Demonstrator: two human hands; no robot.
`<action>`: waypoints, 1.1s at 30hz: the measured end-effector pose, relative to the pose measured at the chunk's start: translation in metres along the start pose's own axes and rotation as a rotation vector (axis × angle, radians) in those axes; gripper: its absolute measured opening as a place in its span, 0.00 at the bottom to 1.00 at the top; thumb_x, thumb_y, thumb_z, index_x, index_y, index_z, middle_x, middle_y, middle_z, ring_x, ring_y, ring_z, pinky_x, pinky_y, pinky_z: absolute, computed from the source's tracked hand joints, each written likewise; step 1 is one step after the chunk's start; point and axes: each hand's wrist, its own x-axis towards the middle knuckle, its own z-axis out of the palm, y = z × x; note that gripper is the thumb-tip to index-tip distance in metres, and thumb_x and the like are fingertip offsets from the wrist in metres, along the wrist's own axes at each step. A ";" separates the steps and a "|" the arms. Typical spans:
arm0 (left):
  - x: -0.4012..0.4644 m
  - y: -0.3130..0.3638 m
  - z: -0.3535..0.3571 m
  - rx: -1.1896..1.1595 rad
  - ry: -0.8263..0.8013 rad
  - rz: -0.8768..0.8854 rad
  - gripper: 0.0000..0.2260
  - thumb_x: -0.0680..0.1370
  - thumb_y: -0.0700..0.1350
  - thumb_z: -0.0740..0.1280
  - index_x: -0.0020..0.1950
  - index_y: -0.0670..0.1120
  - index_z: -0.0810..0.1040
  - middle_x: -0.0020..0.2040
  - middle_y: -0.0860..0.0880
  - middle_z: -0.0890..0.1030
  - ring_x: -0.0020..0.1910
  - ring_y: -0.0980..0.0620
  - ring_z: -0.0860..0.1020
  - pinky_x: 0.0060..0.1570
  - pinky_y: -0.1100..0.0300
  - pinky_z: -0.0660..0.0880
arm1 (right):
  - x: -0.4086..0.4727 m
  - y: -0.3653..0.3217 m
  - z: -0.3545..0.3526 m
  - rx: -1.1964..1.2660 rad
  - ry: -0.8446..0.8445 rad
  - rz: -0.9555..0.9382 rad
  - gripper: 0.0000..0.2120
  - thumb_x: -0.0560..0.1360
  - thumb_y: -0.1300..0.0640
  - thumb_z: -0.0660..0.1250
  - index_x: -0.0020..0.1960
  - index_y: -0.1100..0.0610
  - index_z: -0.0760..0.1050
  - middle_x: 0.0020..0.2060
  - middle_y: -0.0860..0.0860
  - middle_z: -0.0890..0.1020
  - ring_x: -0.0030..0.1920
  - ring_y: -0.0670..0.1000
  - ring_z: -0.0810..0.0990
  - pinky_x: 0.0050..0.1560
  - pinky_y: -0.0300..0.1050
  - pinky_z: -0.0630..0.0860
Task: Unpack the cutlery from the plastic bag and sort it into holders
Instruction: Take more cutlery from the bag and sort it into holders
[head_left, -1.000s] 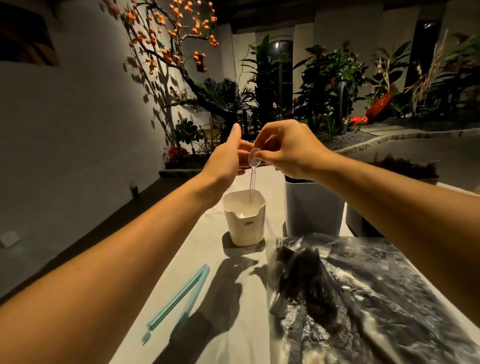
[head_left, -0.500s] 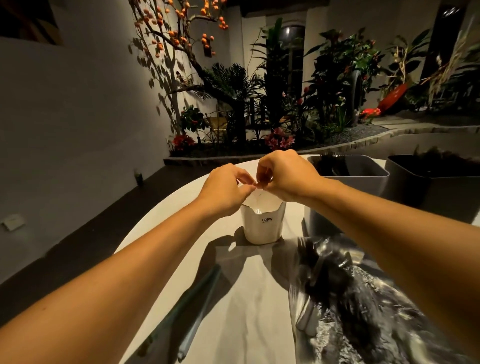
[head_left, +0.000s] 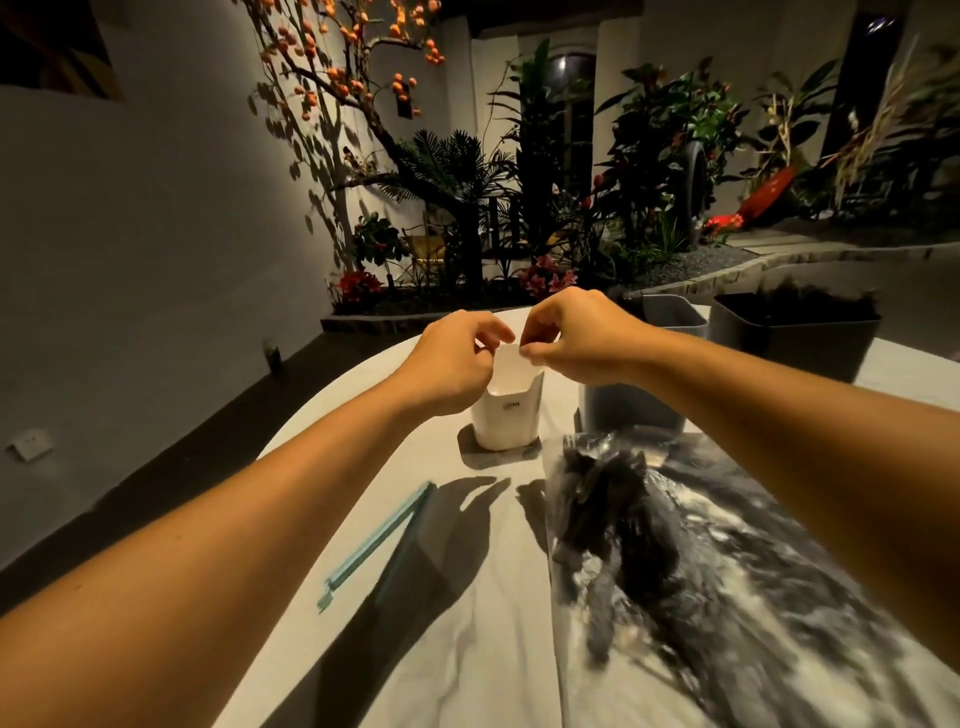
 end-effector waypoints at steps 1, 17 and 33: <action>-0.010 0.009 0.000 -0.005 -0.011 0.023 0.14 0.83 0.38 0.60 0.64 0.49 0.79 0.62 0.49 0.79 0.59 0.52 0.76 0.54 0.59 0.73 | -0.014 -0.003 -0.006 0.006 -0.029 0.006 0.05 0.78 0.55 0.69 0.52 0.54 0.82 0.44 0.47 0.83 0.44 0.44 0.80 0.41 0.36 0.72; -0.143 0.100 0.025 -0.095 -0.515 0.136 0.14 0.75 0.51 0.74 0.52 0.43 0.79 0.46 0.50 0.83 0.44 0.55 0.81 0.52 0.57 0.80 | -0.178 -0.024 -0.056 0.025 -0.334 0.201 0.06 0.80 0.60 0.66 0.51 0.62 0.80 0.40 0.55 0.85 0.35 0.50 0.85 0.32 0.38 0.79; -0.225 0.118 0.075 -0.063 -0.243 0.198 0.04 0.81 0.43 0.67 0.47 0.46 0.77 0.41 0.48 0.77 0.41 0.51 0.76 0.39 0.62 0.74 | -0.287 -0.042 -0.029 0.265 -0.716 0.406 0.13 0.80 0.68 0.59 0.59 0.65 0.79 0.52 0.59 0.85 0.52 0.54 0.85 0.51 0.43 0.82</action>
